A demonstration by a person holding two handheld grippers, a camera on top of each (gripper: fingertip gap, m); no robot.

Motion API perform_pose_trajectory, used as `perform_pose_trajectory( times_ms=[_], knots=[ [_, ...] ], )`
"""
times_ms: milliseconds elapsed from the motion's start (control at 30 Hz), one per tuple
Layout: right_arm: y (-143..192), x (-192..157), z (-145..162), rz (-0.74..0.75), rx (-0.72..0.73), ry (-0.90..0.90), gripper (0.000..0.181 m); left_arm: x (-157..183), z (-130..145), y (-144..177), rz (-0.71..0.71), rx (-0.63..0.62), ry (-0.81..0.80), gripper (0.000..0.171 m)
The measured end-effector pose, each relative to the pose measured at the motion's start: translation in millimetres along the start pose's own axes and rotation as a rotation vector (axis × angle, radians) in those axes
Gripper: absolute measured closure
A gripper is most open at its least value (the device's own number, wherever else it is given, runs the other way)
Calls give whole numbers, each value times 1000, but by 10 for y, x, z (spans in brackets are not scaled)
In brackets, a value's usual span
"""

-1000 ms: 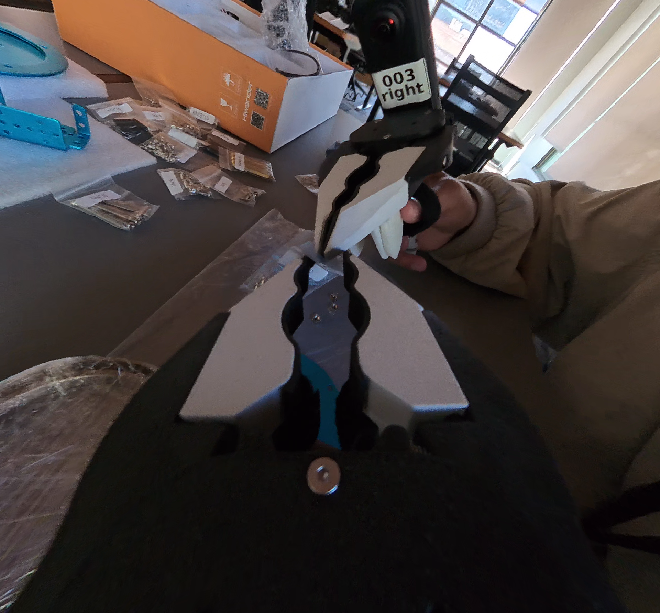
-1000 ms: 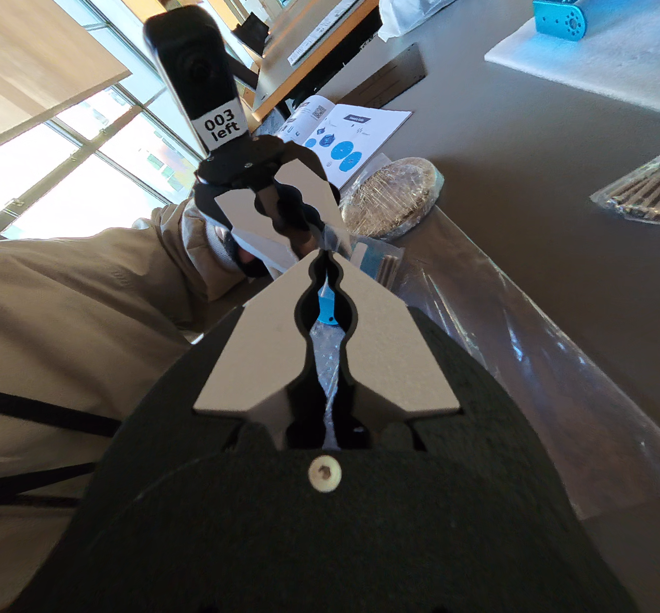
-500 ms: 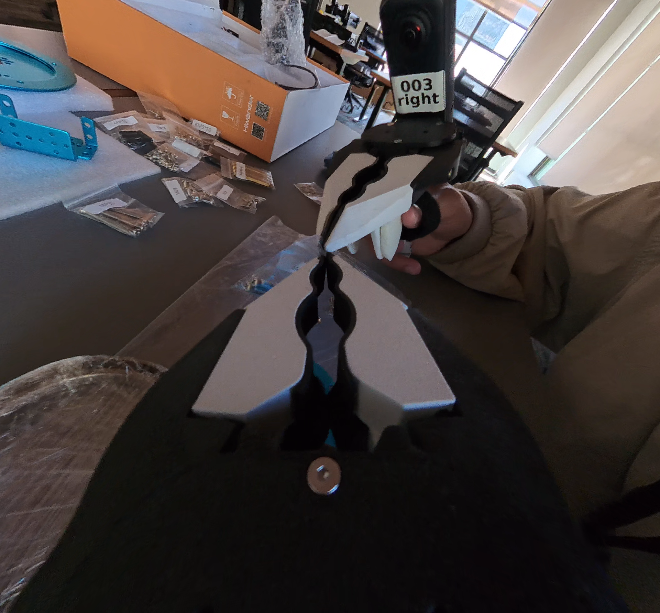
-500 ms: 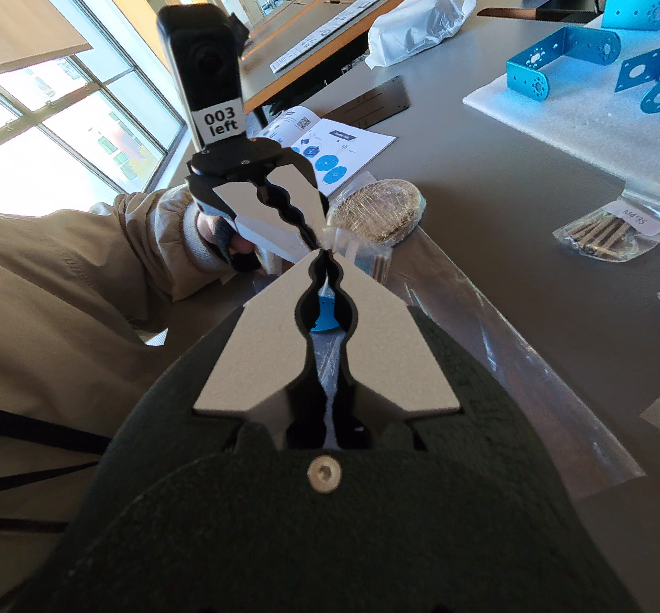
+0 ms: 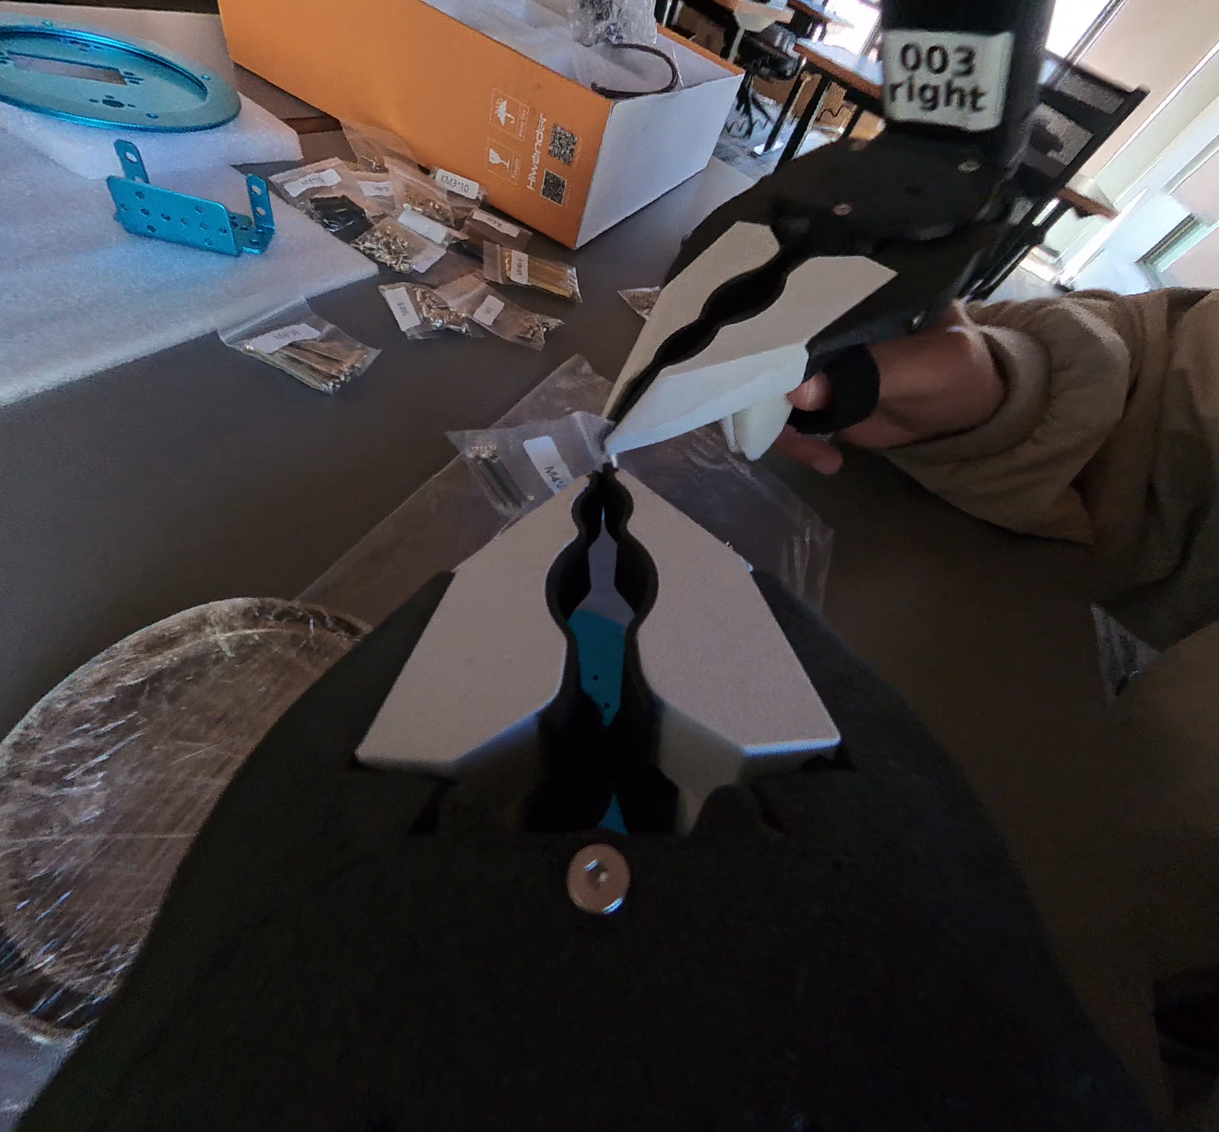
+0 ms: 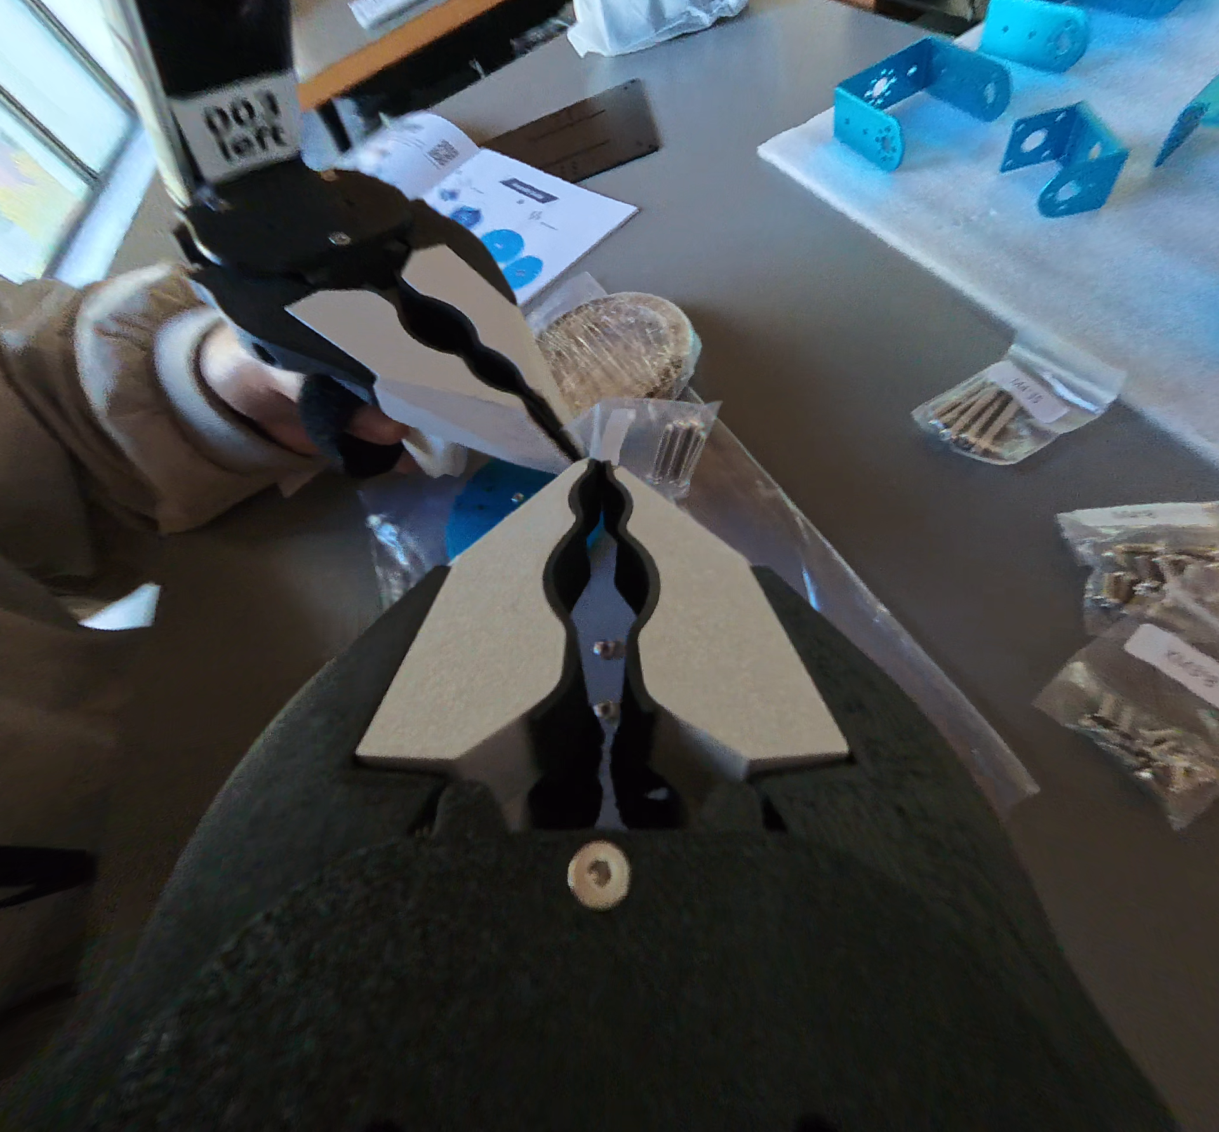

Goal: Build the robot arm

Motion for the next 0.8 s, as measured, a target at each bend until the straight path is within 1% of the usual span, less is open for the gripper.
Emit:
perform_pose_trajectory(
  times_ms=[67,233,367,467,533,600,667,700,800],
  knots=[
    [-39,-40,18,51,-36,61,181,6,34,-13,-3,-10,-7,171],
    [-85,-71,67,106,-28,63,181,11,54,-43,4,-21,-6,171],
    [-112,-37,91,57,-19,-29,181,-1,61,-40,6,-40,-29,171],
    [-130,6,114,-14,-31,-84,181,-6,75,-41,10,-52,-41,171],
    [-121,71,113,-38,-55,-139,181,-26,76,-49,-41,-55,-44,171],
    [-110,59,82,34,-60,-103,181,-54,66,-54,-90,-48,-23,171],
    [-134,-44,62,176,-86,34,181,-56,64,-49,-127,-50,2,171],
    [-151,-86,58,220,-95,68,181,-51,65,-41,-148,-57,2,171],
    [-176,-75,76,205,-80,-59,181,-40,73,-35,-188,-72,-4,171]
  ],
)
Point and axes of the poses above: each gripper's, where its closed fingertips meet, y back along the fingers, z out of its underside, x = y × z across the jaws, the point moved 8 cm from there along y, back along the fingers, and after that the axes turned 3 degrees about y, right-handed, at the moved point
